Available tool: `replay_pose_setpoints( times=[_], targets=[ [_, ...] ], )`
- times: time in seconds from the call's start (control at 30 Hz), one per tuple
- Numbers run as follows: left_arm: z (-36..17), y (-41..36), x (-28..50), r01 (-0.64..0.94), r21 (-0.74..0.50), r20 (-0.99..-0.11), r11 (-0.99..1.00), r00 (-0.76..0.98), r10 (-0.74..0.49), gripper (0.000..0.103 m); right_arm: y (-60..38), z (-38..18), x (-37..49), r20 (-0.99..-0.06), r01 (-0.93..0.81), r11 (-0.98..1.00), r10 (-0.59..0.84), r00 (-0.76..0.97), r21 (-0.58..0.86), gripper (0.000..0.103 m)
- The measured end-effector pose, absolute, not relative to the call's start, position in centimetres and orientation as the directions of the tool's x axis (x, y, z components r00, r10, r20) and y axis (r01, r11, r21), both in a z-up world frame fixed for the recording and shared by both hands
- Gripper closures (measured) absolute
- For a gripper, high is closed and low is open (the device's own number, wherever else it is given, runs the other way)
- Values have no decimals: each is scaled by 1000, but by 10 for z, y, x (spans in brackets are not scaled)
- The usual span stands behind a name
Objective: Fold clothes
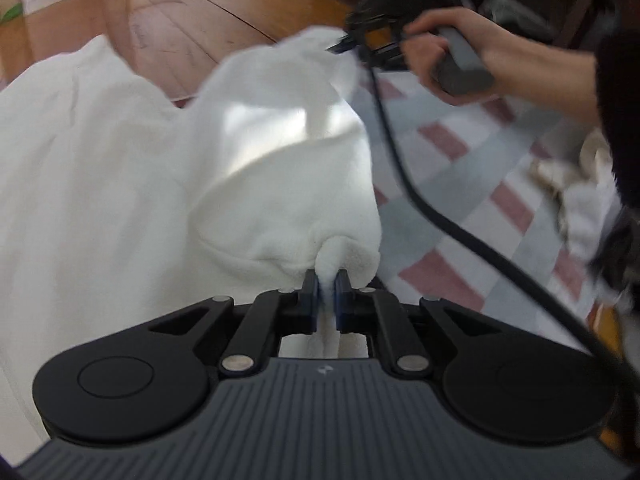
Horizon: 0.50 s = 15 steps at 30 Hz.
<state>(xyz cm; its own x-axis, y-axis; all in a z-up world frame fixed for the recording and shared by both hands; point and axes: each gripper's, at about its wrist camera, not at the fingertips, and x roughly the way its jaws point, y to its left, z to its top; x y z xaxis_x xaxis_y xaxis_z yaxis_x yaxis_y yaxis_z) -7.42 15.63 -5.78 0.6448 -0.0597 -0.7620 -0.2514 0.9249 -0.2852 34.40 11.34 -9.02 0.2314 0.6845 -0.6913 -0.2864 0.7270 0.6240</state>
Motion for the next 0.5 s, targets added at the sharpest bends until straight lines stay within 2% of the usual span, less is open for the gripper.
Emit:
replay_pose_setpoints(
  times=[0.13, 0.2, 0.27, 0.33, 0.4, 0.43, 0.47, 0.5],
  targets=[
    [-51, 164, -94, -228, -384, -724, 895, 675, -139, 95, 97, -3, 338, -596, -493, 704, 703, 387, 511, 95],
    [-55, 163, -94, -198, -423, -729, 885, 653, -203, 95, 88, 21, 320, -594, -620, 716, 662, 457, 322, 97],
    [-59, 161, -93, -176, -448, -736, 877, 629, -250, 95, 92, 8, 299, -665, -735, 677, 542, 514, -17, 96],
    [-64, 156, -90, -163, -455, -747, 875, 604, -276, 96, 90, -40, 299, -802, -735, 650, 327, 500, -193, 95],
    [-70, 151, -86, -151, -463, -758, 873, 579, -302, 95, 79, -67, 301, -840, -709, 675, 254, 480, -201, 94],
    [-72, 149, -84, -145, -467, -762, 872, 565, -315, 95, 73, -78, 301, -851, -694, 693, 234, 470, -193, 91],
    [-75, 147, -83, -139, -471, -767, 871, 552, -327, 94, 67, -82, 302, -853, -675, 719, 237, 464, -167, 79],
    [-75, 146, -83, -130, -475, -765, 871, 549, -335, 93, 63, -84, 303, -853, -655, 746, 261, 451, -118, 72]
  ],
)
